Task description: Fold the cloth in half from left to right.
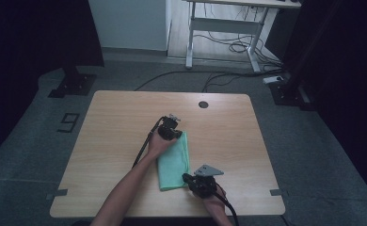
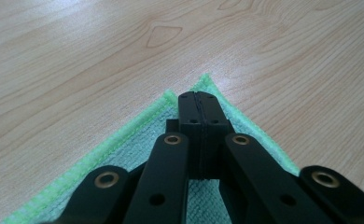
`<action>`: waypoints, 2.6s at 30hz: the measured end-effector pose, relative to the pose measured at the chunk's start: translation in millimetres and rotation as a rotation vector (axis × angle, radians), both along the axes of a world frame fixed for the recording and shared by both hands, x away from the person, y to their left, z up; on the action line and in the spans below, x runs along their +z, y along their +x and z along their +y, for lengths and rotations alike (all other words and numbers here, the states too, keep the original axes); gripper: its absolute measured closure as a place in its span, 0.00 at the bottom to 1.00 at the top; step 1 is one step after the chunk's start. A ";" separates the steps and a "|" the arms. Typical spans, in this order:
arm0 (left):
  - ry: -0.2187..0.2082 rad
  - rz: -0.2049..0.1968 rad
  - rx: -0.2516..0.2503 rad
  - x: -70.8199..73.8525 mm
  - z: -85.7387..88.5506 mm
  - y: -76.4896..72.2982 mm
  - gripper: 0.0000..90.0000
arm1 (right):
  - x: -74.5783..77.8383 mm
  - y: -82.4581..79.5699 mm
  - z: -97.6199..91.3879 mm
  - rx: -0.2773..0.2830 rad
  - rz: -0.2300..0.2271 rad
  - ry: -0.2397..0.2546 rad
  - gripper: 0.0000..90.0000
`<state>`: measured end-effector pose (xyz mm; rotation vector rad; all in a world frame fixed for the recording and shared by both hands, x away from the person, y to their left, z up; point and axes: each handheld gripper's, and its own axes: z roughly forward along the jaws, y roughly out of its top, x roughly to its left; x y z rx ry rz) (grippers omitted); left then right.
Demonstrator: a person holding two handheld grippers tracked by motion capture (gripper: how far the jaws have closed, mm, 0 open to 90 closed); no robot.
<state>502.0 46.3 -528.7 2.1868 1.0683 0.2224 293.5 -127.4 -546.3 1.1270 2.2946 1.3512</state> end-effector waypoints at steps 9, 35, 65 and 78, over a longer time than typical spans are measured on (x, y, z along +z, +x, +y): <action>0.000 -0.031 0.041 3.0 -4.3 -0.1 0.64 | 0.1 0.0 -0.8 -0.001 0.000 0.000 0.95; -0.065 -0.082 0.018 19.1 -7.6 -9.2 0.97 | 4.2 -4.0 -3.3 -0.007 -0.018 0.009 0.95; -0.080 -0.070 -0.004 22.5 20.5 -18.7 0.53 | 18.8 1.0 -16.4 -0.033 -0.047 0.010 0.60; -0.032 -0.017 0.037 -2.2 43.7 -17.0 0.54 | 4.7 32.3 20.4 0.058 0.008 -0.076 0.47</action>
